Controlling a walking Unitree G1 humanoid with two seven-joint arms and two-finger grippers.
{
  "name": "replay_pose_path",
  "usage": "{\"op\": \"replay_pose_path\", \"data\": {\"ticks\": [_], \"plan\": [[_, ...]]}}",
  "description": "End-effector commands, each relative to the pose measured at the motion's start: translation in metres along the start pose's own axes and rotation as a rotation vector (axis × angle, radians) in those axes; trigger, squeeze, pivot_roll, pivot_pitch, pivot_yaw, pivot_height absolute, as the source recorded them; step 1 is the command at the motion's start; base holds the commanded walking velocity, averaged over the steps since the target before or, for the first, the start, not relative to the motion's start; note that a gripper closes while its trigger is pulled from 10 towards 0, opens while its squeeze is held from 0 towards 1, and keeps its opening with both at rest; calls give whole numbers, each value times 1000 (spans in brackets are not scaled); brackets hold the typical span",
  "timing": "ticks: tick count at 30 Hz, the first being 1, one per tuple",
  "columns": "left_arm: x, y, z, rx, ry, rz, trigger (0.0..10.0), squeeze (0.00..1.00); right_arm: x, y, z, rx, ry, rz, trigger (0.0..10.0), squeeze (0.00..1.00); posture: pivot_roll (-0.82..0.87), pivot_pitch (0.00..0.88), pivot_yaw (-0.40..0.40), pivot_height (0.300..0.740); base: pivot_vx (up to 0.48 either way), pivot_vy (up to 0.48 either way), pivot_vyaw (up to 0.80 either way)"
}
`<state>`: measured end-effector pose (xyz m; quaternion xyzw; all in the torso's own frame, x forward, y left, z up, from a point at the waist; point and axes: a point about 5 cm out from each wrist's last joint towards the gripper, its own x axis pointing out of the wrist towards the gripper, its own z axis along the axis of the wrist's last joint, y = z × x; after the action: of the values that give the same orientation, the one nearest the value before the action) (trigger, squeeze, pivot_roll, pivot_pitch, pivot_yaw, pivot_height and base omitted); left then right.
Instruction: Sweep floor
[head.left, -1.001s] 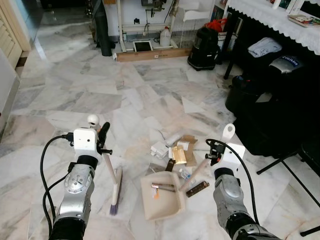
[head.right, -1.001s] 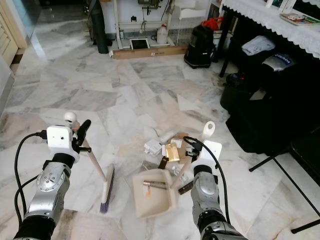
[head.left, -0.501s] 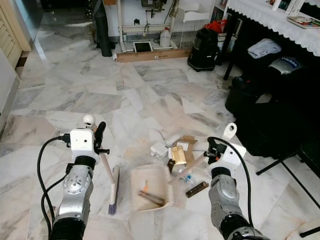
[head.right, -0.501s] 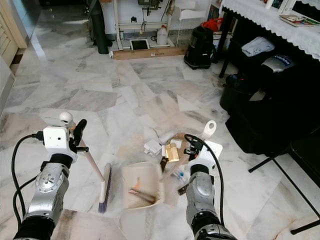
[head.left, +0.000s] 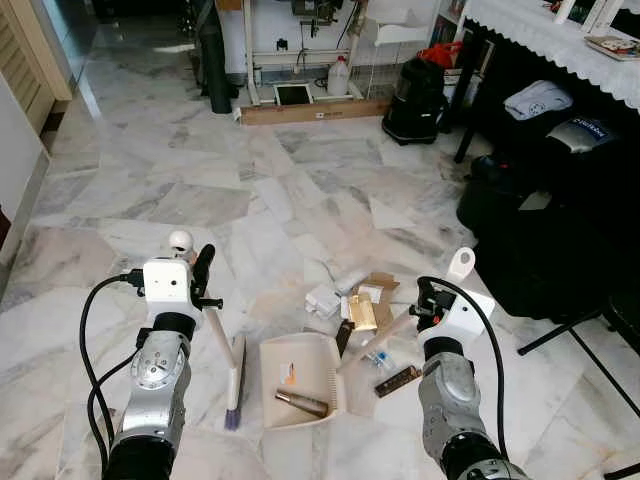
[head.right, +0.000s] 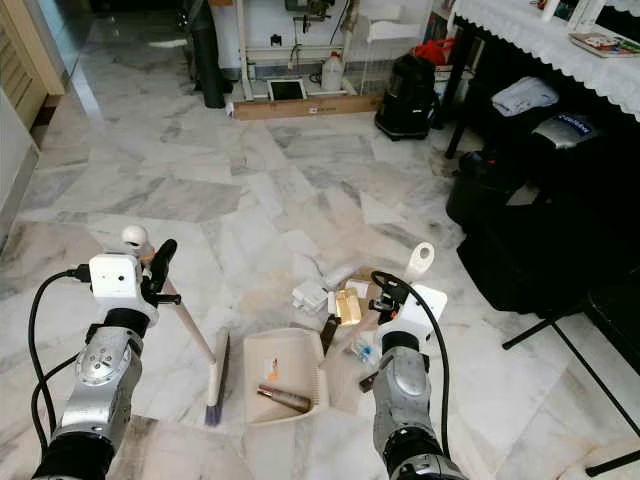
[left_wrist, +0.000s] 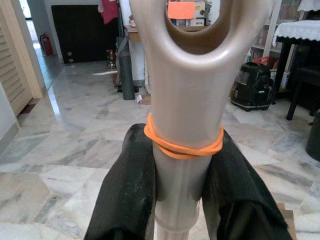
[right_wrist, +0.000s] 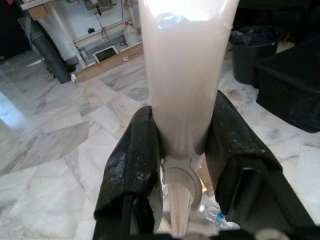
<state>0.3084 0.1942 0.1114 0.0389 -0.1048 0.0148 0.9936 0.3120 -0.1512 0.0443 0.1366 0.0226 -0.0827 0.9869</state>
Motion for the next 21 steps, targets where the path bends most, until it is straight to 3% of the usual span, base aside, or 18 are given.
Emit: {"op": "replay_pose_path", "data": {"ticks": [1, 21], "plan": [[0, -5, 4, 6, -40, -20, 10000, 0, 3, 0, 11, 6, -65, 1, 10000, 0, 64, 0, -52, 740, 0, 0, 513], [4, -7, 6, 11, -34, -18, 10000, 0, 6, 4, 19, 22, -88, 15, 10000, 0, 54, 0, -49, 740, 0, 0, 795]]}}
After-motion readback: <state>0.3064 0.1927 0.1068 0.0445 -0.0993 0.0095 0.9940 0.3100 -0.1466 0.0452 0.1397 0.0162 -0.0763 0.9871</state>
